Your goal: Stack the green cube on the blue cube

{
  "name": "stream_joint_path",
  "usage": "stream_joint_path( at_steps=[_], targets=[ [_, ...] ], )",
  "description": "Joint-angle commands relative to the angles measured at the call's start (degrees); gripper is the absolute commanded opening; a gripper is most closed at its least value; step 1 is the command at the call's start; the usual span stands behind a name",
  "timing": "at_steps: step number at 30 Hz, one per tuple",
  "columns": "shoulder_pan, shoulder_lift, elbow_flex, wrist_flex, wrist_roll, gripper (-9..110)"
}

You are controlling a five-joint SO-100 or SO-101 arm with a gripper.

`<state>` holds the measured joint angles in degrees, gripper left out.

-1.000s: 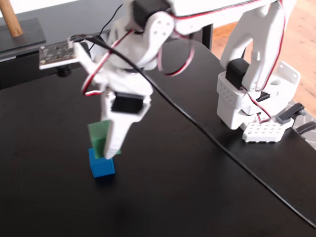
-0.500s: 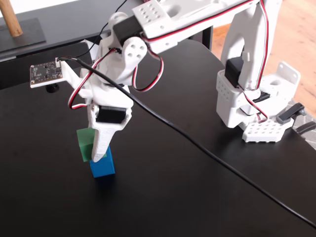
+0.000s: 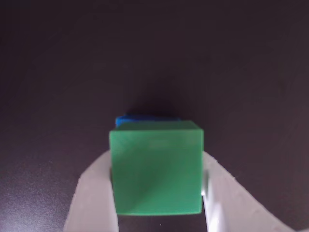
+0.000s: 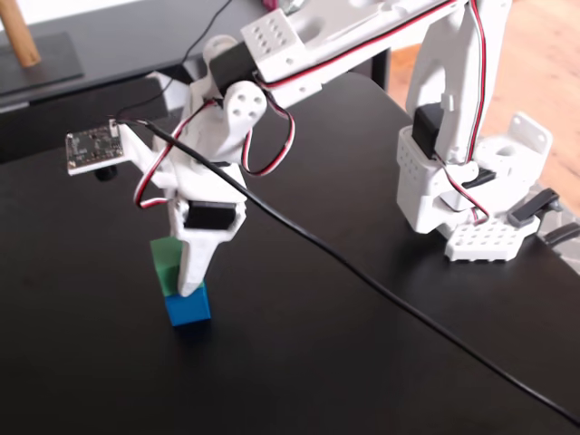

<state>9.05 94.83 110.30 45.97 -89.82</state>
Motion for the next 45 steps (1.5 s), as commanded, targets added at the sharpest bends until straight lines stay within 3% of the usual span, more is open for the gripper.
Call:
stream_joint_path(
  at_steps=[1, 8, 16, 45],
  targets=[
    [0.2, 1.4, -0.6, -1.6, 1.1, 6],
    [-0.4, 1.6, 0.9, -3.4, 2.0, 10],
    [0.0, 2.1, 3.6, -8.2, 0.9, 44],
    [1.1, 6.9, 3.0, -5.5, 0.7, 45]
  ],
)
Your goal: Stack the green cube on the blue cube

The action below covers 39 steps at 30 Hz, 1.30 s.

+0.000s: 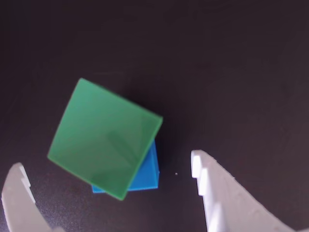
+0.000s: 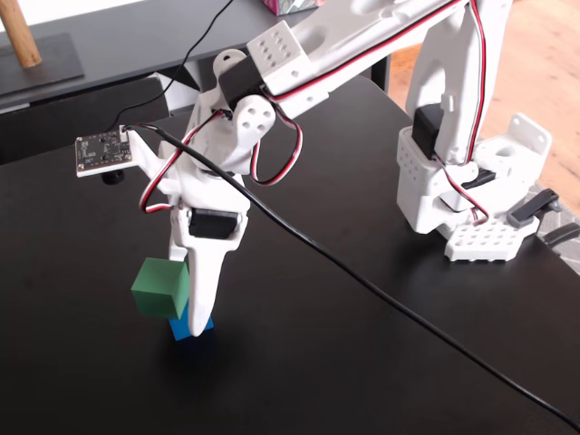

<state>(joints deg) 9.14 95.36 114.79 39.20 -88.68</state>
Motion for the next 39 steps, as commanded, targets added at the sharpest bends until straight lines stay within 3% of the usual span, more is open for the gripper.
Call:
stream_joint_path(
  at_steps=[1, 16, 25, 39],
  targets=[
    [1.0, 7.4, -1.3, 1.7, -0.4, 45],
    [0.4, 34.9, 6.6, 12.7, -1.2, 45],
    [-4.2, 57.7, 20.9, 19.6, -0.6, 1],
    [-8.3, 83.6, 40.3, 26.3, 0.3, 0]
  ],
)
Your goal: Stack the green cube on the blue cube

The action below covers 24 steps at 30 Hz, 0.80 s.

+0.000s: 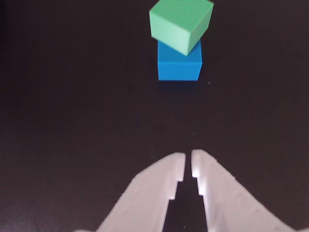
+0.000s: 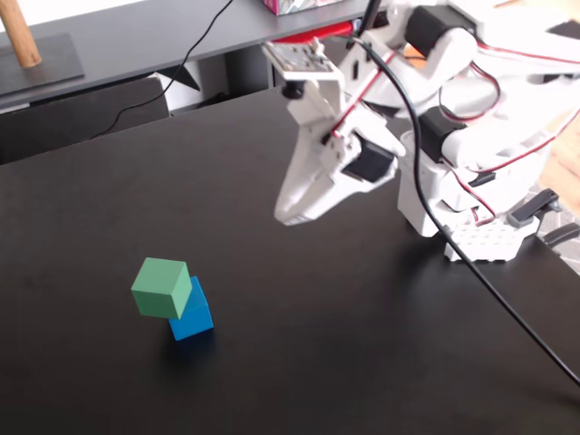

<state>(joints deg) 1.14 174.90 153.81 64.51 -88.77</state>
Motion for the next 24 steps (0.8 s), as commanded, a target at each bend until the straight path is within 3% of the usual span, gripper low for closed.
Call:
stream_joint_path(
  at_steps=[1, 24],
  targets=[
    [-0.5, 4.6, 2.1, 1.3, 0.8, 0],
    [-1.9, 13.4, 21.2, 9.0, -1.3, 0]
  ],
)
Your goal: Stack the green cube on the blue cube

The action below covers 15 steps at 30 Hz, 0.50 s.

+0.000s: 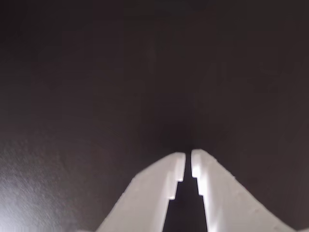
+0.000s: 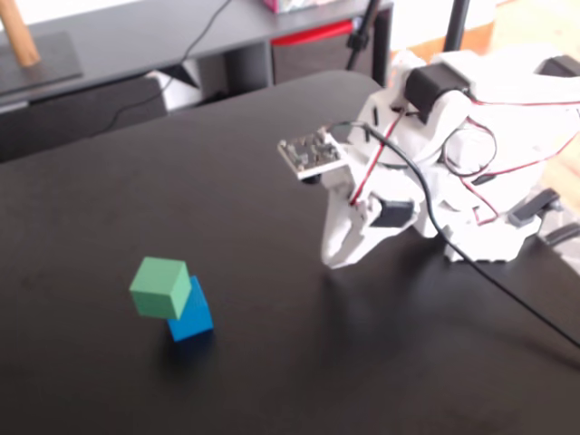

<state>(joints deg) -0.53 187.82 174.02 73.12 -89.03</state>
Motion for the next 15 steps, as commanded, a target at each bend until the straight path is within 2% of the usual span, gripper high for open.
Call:
stream_joint_path(
  at_steps=[1, 10, 15],
  targets=[
    [-0.1, 0.5, 1.6, 0.5, -1.6, 0],
    [0.1, 0.5, 4.7, 4.0, -6.2, 0],
    [0.1, 0.6, 4.7, 5.8, -0.2, 0]
  ],
)
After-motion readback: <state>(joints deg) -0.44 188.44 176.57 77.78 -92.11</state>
